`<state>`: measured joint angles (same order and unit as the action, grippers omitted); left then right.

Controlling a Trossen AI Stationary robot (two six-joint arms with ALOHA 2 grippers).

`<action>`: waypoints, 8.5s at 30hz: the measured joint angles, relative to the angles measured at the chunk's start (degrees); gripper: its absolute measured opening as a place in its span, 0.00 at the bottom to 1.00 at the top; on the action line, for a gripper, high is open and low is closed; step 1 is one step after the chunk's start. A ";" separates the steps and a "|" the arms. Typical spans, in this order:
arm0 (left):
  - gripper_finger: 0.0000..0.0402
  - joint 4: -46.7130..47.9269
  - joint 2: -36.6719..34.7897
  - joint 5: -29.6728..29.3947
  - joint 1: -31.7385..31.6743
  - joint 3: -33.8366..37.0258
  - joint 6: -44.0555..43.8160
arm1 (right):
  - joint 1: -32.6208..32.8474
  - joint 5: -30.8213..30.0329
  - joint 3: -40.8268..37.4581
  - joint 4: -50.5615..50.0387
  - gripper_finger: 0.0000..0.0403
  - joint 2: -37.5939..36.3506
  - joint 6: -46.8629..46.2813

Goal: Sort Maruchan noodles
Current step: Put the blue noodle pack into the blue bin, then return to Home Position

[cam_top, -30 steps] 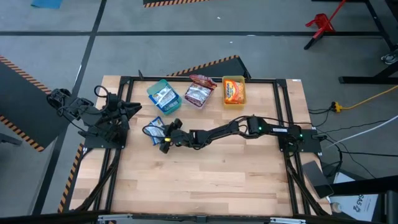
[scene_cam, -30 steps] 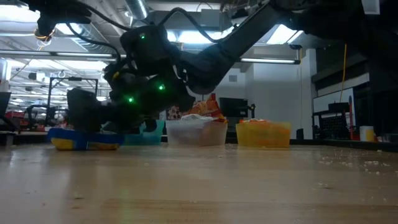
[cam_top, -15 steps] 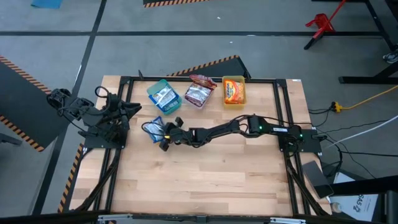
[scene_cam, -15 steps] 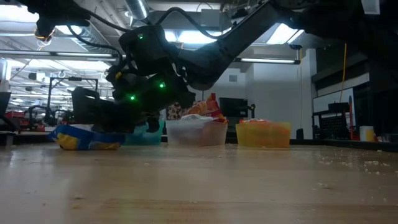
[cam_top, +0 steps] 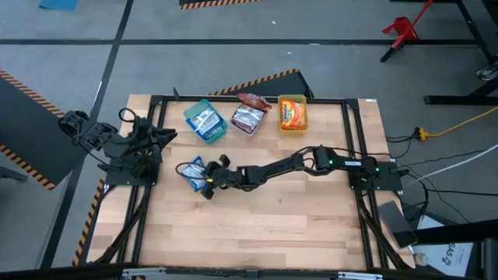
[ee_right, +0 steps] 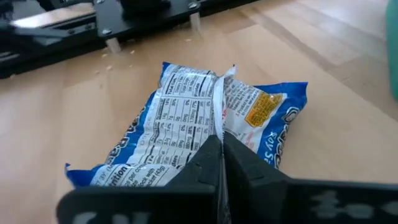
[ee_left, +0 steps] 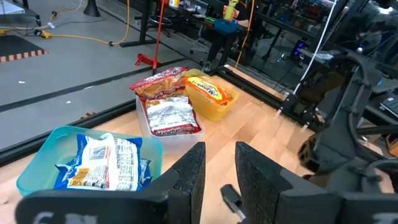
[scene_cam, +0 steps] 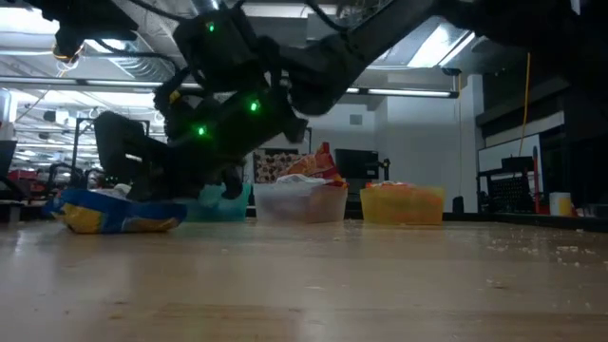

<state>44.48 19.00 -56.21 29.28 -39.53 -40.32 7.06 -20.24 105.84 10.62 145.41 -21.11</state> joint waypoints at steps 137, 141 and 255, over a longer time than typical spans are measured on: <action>0.20 -40.45 33.00 23.93 -9.06 16.98 -17.72 | 3.80 -12.98 -18.94 5.36 0.00 -13.30 3.71; 0.20 -37.38 23.38 21.24 -10.16 16.98 -14.30 | 1.06 -11.54 -16.16 5.79 0.00 -14.08 8.34; 0.21 -39.36 -18.78 26.91 -11.17 28.84 21.35 | -26.59 21.23 -98.40 14.24 0.48 -117.23 -0.03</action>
<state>5.12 0.22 -29.29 18.11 -10.68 -18.97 -19.53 0.99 7.45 24.86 28.18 -21.14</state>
